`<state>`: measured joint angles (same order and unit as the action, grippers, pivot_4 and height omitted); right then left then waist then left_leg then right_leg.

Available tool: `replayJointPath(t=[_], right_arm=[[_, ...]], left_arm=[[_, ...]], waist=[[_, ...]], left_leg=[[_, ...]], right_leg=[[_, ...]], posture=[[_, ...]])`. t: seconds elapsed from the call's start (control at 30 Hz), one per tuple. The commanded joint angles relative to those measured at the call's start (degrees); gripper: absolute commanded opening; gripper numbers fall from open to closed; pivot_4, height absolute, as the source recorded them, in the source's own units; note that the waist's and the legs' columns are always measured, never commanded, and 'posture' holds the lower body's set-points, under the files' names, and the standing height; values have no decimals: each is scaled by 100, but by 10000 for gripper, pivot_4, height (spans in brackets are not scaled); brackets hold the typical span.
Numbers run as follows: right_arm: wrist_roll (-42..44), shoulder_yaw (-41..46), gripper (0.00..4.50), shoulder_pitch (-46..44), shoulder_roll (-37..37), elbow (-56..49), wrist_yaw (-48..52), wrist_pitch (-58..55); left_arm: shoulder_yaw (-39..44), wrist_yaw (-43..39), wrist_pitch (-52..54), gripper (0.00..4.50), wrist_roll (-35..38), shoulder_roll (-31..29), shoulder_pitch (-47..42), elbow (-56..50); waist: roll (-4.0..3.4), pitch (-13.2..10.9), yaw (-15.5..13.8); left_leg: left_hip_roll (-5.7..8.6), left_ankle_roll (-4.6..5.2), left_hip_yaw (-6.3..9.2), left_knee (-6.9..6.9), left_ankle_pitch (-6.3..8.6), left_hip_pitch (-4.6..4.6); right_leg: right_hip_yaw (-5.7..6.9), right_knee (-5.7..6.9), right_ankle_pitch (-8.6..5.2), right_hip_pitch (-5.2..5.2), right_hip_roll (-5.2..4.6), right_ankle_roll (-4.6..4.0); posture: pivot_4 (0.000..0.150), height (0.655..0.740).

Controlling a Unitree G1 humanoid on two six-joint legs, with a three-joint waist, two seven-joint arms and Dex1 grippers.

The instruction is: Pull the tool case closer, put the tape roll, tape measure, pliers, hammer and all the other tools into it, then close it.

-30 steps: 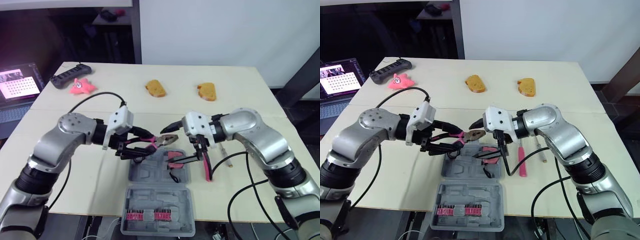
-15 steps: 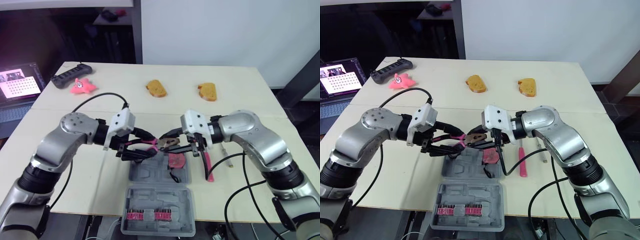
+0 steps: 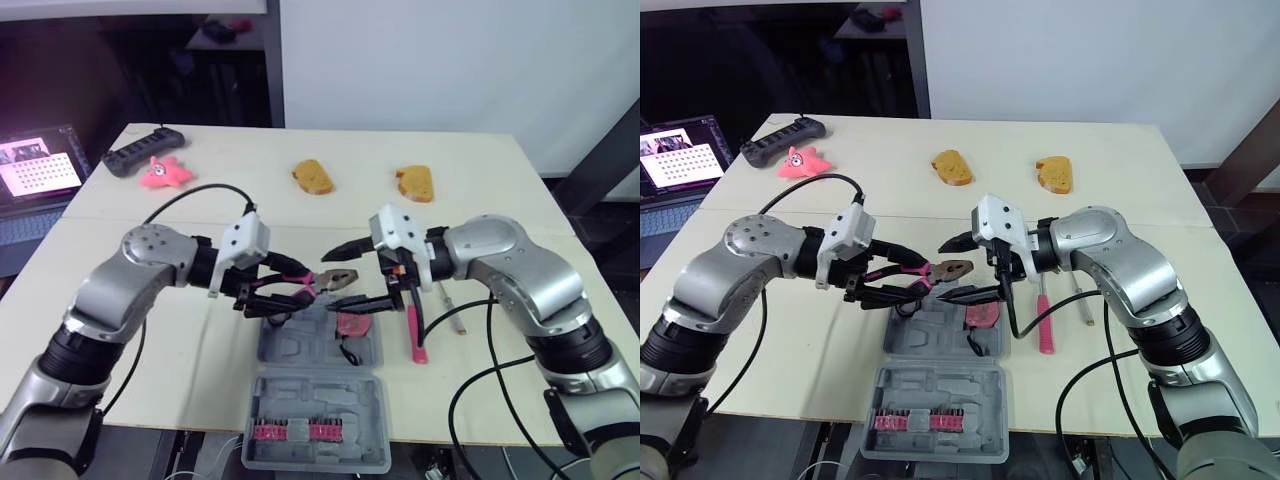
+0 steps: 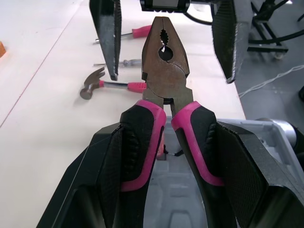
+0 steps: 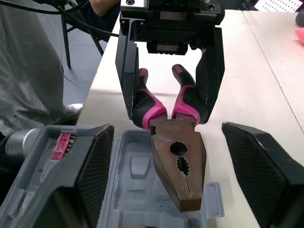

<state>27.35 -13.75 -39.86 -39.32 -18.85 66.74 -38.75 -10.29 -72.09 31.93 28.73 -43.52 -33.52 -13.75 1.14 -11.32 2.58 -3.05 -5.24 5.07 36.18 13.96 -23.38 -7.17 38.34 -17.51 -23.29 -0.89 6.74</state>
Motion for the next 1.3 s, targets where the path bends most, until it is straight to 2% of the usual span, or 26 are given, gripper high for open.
replayJointPath(t=[0.03,0.27,0.37,0.47,0.5,0.73,0.8,0.9,1.0,1.1,1.2,1.3], right_arm=[[46,154,35718,-133,-28,-146,-16,63],[70,141,35718,-153,-40,-46,6,-25],[70,152,27504,-177,-32,59,28,-54],[81,190,13140,-202,-28,140,56,-41],[85,202,9556,-206,-34,162,68,-29],[210,288,9721,-212,-17,171,61,-43],[223,285,9721,-207,-15,152,46,-43],[223,278,9720,-211,-9,151,38,-31],[181,266,9720,-221,-37,156,52,16],[110,299,9720,-253,-80,269,104,174],[5,308,9720,-222,-123,362,118,373],[-300,249,9720,55,-149,349,6,767]], left_arm=[[207,2,-60,24165,95,32,-164,-70],[212,11,-60,24163,81,79,-185,-72],[195,-30,-47,24162,96,50,-144,-149],[191,-50,-55,24161,88,41,-139,-156],[191,-54,-58,24145,82,40,-138,-154],[186,60,-83,24141,-13,50,-124,-133],[261,184,71,34220,78,98,-145,-91],[281,70,208,45000,129,-79,-123,-86],[358,3,173,45000,44,-360,-33,-79],[815,-32,261,45000,296,-693,372,-184],[1379,-24,112,45000,372,-957,1039,-318],[2198,229,-566,45000,24,-1051,2005,-406]], waist=[[0,0,1],[0,0,2],[0,0,0],[0,0,3],[0,0,3],[0,0,1],[0,0,1],[0,0,7],[0,0,14],[0,0,39],[-1,0,50],[-1,0,56]], left_leg=[[0,0,0,0,0,0],[0,0,0,0,0,0],[0,0,0,0,0,0],[0,0,0,0,0,0],[0,0,0,0,0,0],[0,0,0,1,0,0],[0,0,0,0,0,0],[0,0,0,0,0,0],[0,0,1,-1,0,0],[-1,0,0,-1,0,1],[-1,0,0,-3,0,0],[-2,0,-1,-4,0,0]], right_leg=[[0,0,0,0,0,0],[0,0,0,0,0,0],[0,0,0,0,0,0],[0,0,0,0,0,0],[0,0,0,0,0,0],[0,0,0,0,0,0],[0,0,0,0,0,0],[0,1,0,0,0,0],[0,1,0,0,1,0],[0,1,0,-1,0,0],[0,1,0,-2,0,0],[0,0,0,-3,-2,0]], posture=[[1500,7377],[1500,7377],[1500,7377],[1500,7377],[1500,7377],[1500,7377],[1500,7377],[1500,7377],[1500,7377],[1500,7377],[1500,7377],[1500,7377]])
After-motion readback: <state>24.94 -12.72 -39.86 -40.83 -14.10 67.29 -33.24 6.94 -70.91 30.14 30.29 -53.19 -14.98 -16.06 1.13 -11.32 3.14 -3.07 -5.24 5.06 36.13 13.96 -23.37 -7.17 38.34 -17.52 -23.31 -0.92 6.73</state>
